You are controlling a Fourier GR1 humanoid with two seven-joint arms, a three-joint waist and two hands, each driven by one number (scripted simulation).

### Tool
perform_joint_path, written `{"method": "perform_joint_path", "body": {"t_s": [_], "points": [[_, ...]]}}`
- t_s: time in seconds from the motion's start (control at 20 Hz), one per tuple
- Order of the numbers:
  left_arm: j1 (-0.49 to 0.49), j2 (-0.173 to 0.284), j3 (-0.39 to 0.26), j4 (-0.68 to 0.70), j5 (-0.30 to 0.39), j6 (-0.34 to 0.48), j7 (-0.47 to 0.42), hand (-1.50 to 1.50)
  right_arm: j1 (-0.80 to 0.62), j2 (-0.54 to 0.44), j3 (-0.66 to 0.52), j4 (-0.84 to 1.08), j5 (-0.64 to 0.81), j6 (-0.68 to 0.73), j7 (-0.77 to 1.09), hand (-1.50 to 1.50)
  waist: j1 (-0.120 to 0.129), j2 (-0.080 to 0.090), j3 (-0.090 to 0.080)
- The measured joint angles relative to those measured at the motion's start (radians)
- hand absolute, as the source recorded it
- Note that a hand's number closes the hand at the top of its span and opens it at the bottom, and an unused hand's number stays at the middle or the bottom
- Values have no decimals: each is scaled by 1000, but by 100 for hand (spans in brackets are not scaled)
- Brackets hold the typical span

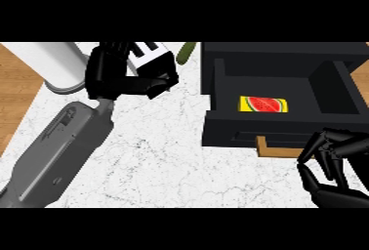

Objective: Pick up the cup, place it into the drawer and close the drawer

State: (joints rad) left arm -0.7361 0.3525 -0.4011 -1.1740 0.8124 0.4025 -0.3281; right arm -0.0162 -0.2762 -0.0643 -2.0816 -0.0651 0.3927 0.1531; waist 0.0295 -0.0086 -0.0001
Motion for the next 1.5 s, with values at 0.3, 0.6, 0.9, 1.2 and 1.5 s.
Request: {"method": "perform_joint_path", "body": {"t_s": [0.3, 0.6, 0.9, 1.2, 1.5], "points": [[188, 96, 46, -157, 19, -67, 9, -150, -42, -4, 83, 119, 222, -24, -98, 150, -1, 6, 0], [327, 156, 89, -232, 37, -143, -11, -150, -66, -56, 201, 221, 506, -72, -214, 150, 1, 8, 0], [463, 206, 161, -279, 41, -242, -37, -150, -139, -22, 276, 431, 696, -177, -299, -150, -8, 9, 0], [549, 219, 228, -287, 39, -325, -48, -150, -233, 21, 302, 674, 817, -253, -343, -150, -14, 10, 0], [610, 217, 289, -295, 28, -403, -44, -150, -364, 45, 264, 944, 869, -304, -433, -150, -14, 10, 0]]}}
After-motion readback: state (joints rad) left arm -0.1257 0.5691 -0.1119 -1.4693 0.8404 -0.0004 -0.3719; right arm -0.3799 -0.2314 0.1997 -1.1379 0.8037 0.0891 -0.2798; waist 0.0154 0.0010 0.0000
